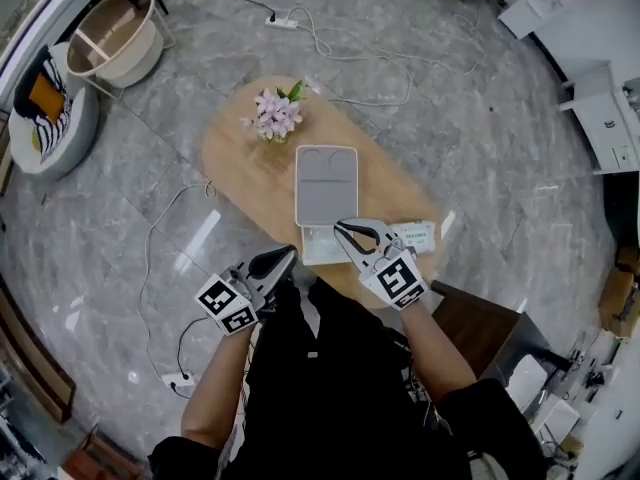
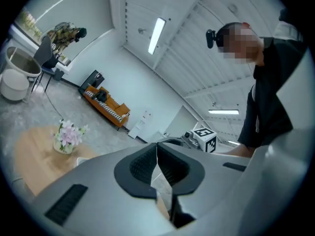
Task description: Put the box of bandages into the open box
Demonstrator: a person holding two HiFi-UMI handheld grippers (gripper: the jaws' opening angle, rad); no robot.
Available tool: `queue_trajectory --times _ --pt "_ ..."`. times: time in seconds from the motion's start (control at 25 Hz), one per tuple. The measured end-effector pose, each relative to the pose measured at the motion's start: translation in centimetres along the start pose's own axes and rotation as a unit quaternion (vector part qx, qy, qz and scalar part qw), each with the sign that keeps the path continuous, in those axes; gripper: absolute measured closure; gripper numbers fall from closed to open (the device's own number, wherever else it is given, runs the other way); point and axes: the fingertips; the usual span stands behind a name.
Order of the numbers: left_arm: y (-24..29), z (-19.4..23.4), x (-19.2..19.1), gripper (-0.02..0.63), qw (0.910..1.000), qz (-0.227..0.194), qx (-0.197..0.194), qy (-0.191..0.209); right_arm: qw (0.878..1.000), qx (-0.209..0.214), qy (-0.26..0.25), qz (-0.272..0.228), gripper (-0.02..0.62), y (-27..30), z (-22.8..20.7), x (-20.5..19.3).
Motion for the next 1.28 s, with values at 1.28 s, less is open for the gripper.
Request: queue_trajectory --times 1.28 --pt "-11.7 -23.6 8.7 0.588 0.9531 -0.034 -0.159 0.255 0.922 0.16 -0.011 -0.351 0.583 -26.1 24.0 17.1"
Point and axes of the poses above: the fingertips, and each gripper's own axes: y forward along the fingers, z to its left, x out of its top, and after that the axes turned 13 degrees about x, right-handed
